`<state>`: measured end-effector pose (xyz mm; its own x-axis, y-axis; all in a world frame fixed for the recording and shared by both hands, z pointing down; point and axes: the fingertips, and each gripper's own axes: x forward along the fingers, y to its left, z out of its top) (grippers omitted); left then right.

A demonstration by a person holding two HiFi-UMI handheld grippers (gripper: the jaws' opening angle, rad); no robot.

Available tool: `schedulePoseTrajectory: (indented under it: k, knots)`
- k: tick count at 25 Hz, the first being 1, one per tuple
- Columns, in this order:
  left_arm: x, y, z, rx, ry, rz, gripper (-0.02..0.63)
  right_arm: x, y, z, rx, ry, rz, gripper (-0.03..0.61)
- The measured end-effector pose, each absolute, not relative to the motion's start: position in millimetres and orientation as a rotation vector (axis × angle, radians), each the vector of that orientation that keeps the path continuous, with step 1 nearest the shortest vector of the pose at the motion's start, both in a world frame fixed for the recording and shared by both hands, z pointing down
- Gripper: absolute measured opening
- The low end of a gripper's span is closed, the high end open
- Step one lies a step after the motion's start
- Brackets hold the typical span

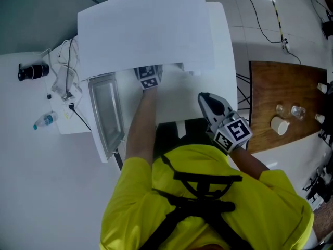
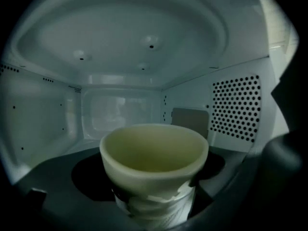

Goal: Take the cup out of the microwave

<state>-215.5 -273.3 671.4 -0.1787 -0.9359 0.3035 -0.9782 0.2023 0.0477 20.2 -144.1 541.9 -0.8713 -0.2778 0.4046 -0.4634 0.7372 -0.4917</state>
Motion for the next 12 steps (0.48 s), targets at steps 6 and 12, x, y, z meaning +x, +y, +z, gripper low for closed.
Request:
schedulePoseTrajectory:
  k: [6,12]
  knots:
    - [-202.6,-213.1,648.5,1.832,-2.190,0.189,0.471,15.0,-145.3,539.8,0.581,-2.644,0.858,0.005]
    - [-165.6,-118.0,626.0,1.816,-2.112,0.203,0.469,10.2,-138.8,521.6,0.533,-2.666,0.837,0.006]
